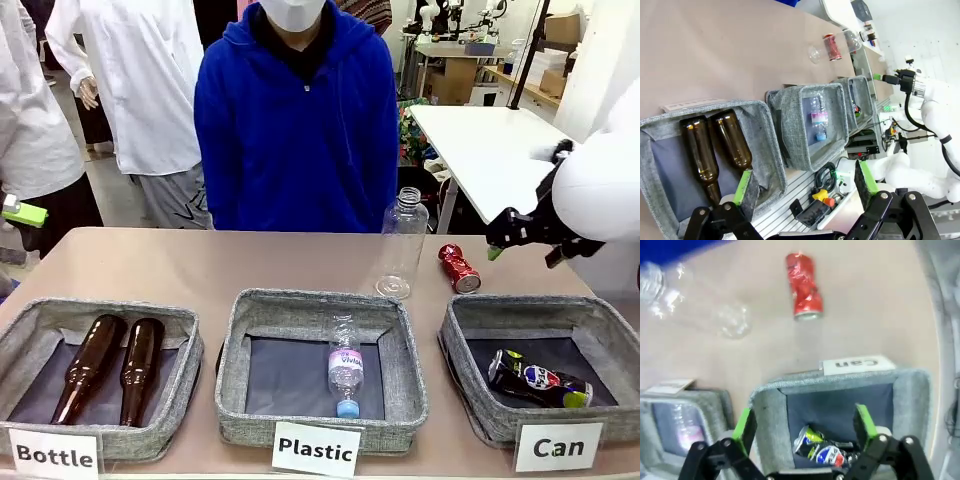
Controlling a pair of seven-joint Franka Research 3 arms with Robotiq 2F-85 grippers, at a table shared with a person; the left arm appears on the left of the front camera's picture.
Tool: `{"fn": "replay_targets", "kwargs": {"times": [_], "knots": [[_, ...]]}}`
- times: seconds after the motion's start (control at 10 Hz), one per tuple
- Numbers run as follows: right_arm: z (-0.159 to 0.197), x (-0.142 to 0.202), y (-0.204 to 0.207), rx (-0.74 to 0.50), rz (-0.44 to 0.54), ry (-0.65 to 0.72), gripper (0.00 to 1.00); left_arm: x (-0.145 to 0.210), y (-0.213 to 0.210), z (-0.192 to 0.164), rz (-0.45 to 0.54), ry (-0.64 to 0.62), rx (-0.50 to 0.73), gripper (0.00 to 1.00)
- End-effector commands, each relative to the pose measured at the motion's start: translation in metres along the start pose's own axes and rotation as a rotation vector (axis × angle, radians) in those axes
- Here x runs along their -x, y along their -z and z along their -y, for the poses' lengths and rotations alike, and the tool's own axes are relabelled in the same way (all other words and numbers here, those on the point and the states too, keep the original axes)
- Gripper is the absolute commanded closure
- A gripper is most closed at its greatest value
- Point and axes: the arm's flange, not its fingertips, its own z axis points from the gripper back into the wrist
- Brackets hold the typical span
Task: Sort the can waste into the basket.
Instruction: Pick up the can waste from the table and place it in the right Fabric basket.
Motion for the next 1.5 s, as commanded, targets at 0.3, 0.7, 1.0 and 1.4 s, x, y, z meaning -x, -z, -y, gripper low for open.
{"fn": "replay_targets", "kwargs": {"times": [0.3, 0.7, 1.0, 1.4], "knots": [[0.037, -0.062, 0.046, -0.18, -0.13, -0.3, 0.0, 0.0, -0.004, 0.001, -0.01, -0.004, 0.001, 0.0], [0.098, -0.05, 0.017, -0.344, -0.093, -0.145, 0.0, 0.0, -0.004, 0.001, -0.01, -0.004, 0.001, 0.0], [0.206, -0.001, -0.044, -0.584, -0.06, 0.054, 0.0, 0.0, -0.004, 0.001, -0.01, -0.004, 0.001, 0.0], [0.337, 0.059, -0.022, -1.346, 0.129, 0.127, 0.0, 0.0, -0.004, 0.001, -0.01, -0.004, 0.001, 0.0]]}}
